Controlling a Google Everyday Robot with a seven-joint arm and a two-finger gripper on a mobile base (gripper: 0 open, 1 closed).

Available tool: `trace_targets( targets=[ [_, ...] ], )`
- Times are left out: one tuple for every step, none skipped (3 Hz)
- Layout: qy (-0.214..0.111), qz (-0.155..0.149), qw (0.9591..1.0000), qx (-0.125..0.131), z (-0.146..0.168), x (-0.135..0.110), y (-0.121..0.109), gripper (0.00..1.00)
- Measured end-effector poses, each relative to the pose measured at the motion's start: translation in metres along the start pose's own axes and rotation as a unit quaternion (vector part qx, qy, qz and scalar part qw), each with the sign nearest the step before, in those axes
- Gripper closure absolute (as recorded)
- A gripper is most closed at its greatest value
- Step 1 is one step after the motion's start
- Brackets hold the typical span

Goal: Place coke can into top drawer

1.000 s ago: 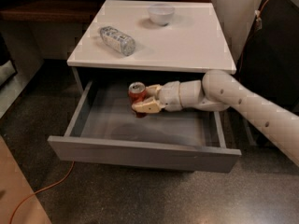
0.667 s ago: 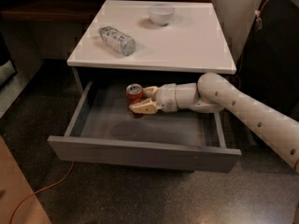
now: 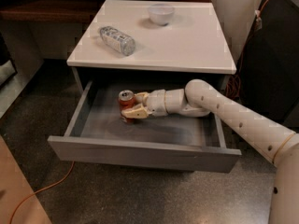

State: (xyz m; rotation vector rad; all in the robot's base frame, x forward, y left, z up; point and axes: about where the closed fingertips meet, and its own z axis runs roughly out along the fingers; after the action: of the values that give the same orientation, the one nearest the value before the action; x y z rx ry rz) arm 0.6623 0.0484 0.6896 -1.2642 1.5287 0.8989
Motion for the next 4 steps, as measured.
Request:
trace_targets(
  targets=[
    [0.004,-0.007,0.9999,-0.007,0.016,0.008,0.0,0.69],
    [0.005,-0.015,0.9998,-0.01,0.023,0.012,-0.001,0.46],
    [0.004,-0.015,0.9998,-0.013,0.025,0.011,0.001,0.22],
    [0.004,-0.015,0.9997,-0.016,0.029,0.01,0.003,0.0]
  ],
)
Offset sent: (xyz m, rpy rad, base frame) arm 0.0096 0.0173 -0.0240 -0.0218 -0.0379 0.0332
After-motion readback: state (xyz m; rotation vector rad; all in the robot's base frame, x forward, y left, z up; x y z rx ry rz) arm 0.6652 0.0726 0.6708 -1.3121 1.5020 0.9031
